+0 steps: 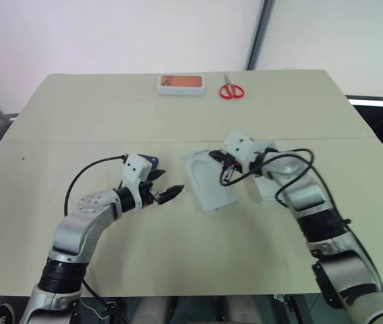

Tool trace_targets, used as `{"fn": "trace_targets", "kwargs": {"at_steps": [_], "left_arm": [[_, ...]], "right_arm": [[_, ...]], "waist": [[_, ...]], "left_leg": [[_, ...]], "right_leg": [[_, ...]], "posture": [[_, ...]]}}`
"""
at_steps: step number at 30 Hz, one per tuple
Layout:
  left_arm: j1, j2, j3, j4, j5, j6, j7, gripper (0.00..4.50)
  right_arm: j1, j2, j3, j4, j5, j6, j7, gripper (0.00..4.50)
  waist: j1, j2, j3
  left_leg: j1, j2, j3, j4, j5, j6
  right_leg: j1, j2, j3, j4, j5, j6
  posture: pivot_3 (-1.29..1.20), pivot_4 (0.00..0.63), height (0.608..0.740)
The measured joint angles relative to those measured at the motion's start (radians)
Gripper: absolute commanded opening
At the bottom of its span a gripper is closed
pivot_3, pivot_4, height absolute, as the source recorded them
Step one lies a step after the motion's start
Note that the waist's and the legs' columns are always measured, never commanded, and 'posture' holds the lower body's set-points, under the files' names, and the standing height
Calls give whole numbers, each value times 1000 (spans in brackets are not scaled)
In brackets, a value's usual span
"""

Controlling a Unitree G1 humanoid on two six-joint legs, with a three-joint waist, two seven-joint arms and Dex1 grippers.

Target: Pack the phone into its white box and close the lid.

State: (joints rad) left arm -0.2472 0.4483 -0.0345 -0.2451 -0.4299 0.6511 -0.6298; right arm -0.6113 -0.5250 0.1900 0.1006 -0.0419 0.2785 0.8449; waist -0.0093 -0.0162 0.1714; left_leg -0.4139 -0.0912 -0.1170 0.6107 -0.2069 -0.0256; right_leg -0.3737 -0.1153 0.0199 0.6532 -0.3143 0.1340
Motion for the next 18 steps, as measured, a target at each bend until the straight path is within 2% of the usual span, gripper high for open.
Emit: {"fn": "trace_targets", "kwargs": {"at_steps": [2, 4, 6, 9, 11, 12, 18], "left_arm": [[4, 3, -7, 2, 15, -4, 1, 4423], [9, 9, -22, 2, 20, -4, -5, 3868], [11, 15, -34, 1, 26, -3, -14, 3049], [15, 40, -47, 1, 51, -1, -16, 1531], [17, 42, -65, 1, 61, -2, -16, 366], [19, 41, -72, 1, 67, -2, -16, 25], [21, 18, -118, 3, 89, -1, -14, 25]], "right_arm": [[39, -47, -5, -8, -3, -2, 15, 75], [85, -66, -5, -11, -3, -1, 21, 0], [131, -83, -6, -22, -3, -1, 23, 0], [166, -98, -9, -32, -5, -3, 18, 0], [167, -112, -9, -35, -17, -15, 7, 0], [167, -116, -9, -35, -20, -21, 2, 0], [186, -126, -12, -57, -11, -18, 5, 0]], "waist": [[-2, 0, 0], [-4, 0, 0], [-6, 0, 0], [-7, 1, 1], [-3, 1, 1], [-3, 1, 1], [0, 1, 1]], "left_leg": [[0, 0, 0, 0, 0, 0], [0, 0, 1, -1, 0, 0], [0, 0, 1, -1, 0, 0], [0, 1, 1, -1, 0, 0], [0, 0, 1, 0, 0, 0], [0, 0, 1, 0, 0, 0], [0, 0, 1, 0, 0, 0]], "right_leg": [[0, 0, 0, 0, 0, 0], [0, 0, 0, 0, 0, 0], [-1, 0, 1, 0, 0, 0], [-1, 0, 1, 0, 0, 0], [0, 0, 1, 0, 0, 0], [0, -1, 1, 0, 0, 0], [0, -1, 0, 0, 0, 0]], "posture": [[0, 150, 740], [0, 150, 740], [0, 150, 740], [0, 150, 740], [0, 150, 740], [0, 150, 740], [0, 150, 740]]}}
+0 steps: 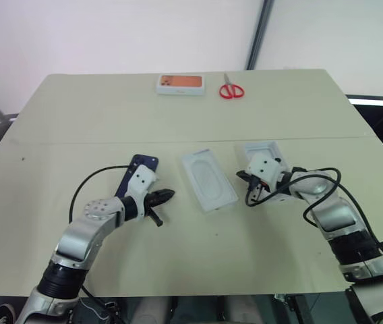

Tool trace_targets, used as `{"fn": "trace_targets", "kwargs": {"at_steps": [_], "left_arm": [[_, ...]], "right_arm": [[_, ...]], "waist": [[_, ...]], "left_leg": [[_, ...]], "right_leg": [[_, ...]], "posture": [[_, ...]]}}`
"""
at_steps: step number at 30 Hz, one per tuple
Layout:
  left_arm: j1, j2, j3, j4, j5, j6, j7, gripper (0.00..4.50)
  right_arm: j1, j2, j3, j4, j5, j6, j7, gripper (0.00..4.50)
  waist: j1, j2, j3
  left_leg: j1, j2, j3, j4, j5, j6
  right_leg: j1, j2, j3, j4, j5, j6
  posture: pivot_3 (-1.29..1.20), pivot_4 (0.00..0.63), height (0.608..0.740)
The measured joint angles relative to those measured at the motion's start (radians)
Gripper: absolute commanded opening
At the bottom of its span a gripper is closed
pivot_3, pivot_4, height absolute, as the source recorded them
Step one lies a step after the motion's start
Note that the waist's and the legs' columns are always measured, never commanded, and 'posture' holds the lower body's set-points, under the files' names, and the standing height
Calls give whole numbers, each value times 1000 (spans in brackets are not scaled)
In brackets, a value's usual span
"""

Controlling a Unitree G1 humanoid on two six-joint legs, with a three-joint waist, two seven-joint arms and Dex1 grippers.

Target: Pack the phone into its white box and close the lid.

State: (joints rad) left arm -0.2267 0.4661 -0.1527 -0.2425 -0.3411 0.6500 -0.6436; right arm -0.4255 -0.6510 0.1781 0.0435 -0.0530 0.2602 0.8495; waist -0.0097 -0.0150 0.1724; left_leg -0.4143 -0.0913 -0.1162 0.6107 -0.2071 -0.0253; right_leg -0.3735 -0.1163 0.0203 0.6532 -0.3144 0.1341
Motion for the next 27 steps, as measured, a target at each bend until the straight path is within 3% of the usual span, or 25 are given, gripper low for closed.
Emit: {"fn": "trace_targets", "kwargs": {"at_steps": [9, 19, 27], "left_arm": [[-94, -105, -61, 89, 73, 0, 65, 25], [-101, -110, -64, 100, 92, -9, 75, 25], [-93, -108, -61, 81, 89, 1, 70, 25]], "right_arm": [[106, -40, 20, -163, 54, 55, 106, 0], [124, -4, 38, -260, 97, 155, 103, 0], [75, 5, 43, -194, 63, 112, 46, 0]], "waist": [[1, 0, 0], [0, 0, 0], [-1, 0, 0]], "left_leg": [[0, 0, -1, 1, 0, 0], [0, 0, -1, 1, 0, 0], [0, 0, -1, 1, 0, 0]], "right_leg": [[1, 0, -1, 0, 0, 0], [1, 0, -2, 0, 0, 0], [1, 0, -1, 0, 0, 0]], "posture": [[0, 150, 740], [0, 150, 740], [0, 150, 740]]}}
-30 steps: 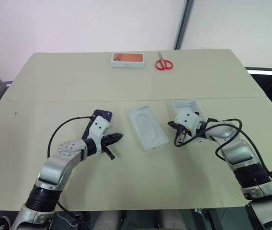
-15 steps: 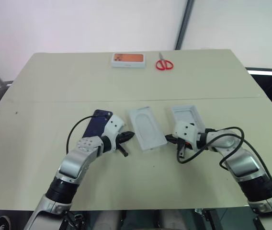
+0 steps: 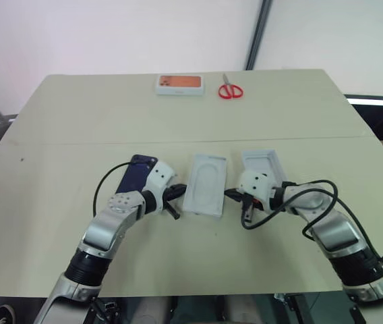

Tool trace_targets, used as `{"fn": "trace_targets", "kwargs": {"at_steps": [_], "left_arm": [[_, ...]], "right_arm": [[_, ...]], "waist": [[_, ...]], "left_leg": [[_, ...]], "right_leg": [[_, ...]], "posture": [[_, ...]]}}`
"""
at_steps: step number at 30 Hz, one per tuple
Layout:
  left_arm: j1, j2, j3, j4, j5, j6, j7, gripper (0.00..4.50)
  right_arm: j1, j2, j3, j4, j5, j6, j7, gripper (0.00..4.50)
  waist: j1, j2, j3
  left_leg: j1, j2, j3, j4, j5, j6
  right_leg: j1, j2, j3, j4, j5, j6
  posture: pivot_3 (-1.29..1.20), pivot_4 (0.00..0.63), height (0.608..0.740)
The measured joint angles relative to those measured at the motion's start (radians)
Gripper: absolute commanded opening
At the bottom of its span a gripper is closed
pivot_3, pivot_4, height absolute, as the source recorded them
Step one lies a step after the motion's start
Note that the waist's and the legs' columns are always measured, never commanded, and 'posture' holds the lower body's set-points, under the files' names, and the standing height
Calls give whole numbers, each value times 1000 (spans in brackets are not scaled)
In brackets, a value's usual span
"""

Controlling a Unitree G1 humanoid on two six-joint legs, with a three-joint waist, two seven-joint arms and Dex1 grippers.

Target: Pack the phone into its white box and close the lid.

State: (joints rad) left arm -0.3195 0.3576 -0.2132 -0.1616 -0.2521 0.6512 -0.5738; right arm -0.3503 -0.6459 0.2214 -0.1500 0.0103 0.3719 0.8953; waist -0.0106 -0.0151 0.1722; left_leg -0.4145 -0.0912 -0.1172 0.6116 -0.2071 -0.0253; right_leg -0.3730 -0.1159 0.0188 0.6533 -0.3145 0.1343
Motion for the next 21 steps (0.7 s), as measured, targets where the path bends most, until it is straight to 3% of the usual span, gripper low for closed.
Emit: {"fn": "trace_targets", "kwargs": {"at_steps": [21], "left_arm": [[9, -25, 30, -26, -19, 59, 6, 25]], "right_arm": [[-45, 52, 8, 91, -57, -83, -66, 0]], "waist": [[-1, 0, 0]], "left_leg": [[0, 0, 0, 0, 0, 0]], "right_leg": [[0, 0, 0, 0, 0, 0]], "posture": [[0, 150, 740]]}}
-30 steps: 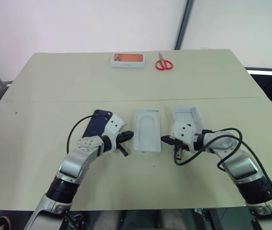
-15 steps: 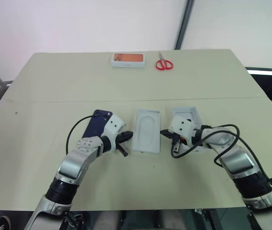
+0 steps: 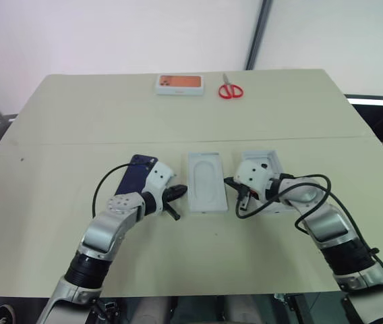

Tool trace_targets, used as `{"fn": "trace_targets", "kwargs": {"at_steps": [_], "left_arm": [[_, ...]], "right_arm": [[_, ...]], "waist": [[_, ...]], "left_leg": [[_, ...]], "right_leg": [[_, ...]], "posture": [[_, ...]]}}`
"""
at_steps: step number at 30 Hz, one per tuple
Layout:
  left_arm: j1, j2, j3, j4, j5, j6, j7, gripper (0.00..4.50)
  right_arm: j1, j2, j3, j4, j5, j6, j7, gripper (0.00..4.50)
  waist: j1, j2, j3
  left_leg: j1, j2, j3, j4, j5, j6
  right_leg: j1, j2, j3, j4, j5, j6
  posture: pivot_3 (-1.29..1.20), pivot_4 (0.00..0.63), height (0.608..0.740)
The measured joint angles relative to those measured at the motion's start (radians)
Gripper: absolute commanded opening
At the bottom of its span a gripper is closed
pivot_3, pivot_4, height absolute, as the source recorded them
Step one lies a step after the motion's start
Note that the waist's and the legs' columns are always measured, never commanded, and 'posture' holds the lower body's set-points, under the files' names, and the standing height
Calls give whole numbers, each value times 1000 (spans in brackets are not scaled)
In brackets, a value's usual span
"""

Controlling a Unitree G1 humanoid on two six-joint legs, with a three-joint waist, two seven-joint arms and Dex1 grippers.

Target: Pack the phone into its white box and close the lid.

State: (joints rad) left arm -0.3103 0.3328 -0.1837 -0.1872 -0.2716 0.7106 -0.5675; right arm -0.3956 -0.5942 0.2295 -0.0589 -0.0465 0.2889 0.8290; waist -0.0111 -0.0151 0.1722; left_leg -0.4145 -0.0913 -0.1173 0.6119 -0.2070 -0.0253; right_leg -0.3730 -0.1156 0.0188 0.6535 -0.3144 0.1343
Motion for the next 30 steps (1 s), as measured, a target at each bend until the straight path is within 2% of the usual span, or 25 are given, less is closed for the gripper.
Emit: {"fn": "trace_targets", "kwargs": {"at_steps": [15, 23, 24, 26, 27, 30], "left_arm": [[2, 25, 2, -15, 1, 5, -4, 25], [2, 77, 60, -32, -40, 31, -36, 25], [1, 83, 92, -33, -72, 54, -49, 262], [-7, 100, 148, -31, -129, 95, -73, 856], [-14, 108, 168, -30, -145, 100, -83, 1308], [-43, 138, 211, -8, -176, 107, -103, 2794]], "right_arm": [[-13, -30, -2, 5, -8, -22, 37, 0], [-54, -58, -52, -1, 23, 3, 45, 0], [-65, -51, -62, -8, 40, 23, 46, 0], [-92, -19, -90, -26, 94, 83, 50, 534], [-106, -2, -97, -31, 114, 102, 48, 855], [-126, 40, -96, -51, 161, 150, 43, 2288]], "waist": [[0, 0, 0], [-2, 0, 0], [-3, 0, 0], [-4, 0, 0], [-3, 0, 0], [0, 0, 0]], "left_leg": [[0, 0, 0, 0, 0, 0], [0, 0, 0, 0, 0, 0], [0, 0, 0, 0, 0, 0], [0, 1, 0, 0, 0, 0], [0, 1, 0, 0, 0, 0], [0, 0, 0, 0, 0, 0]], "right_leg": [[0, 0, 0, 0, 0, 0], [-1, 0, 0, 0, 0, 0], [-1, 0, 0, 0, 0, 0], [-1, 1, 0, 0, 0, 0], [-1, 1, 0, 0, 0, 0], [0, 0, 0, 0, 0, 0]], "posture": [[0, 150, 740], [0, 150, 740], [0, 150, 740], [0, 150, 740], [0, 150, 740], [0, 150, 740]]}}
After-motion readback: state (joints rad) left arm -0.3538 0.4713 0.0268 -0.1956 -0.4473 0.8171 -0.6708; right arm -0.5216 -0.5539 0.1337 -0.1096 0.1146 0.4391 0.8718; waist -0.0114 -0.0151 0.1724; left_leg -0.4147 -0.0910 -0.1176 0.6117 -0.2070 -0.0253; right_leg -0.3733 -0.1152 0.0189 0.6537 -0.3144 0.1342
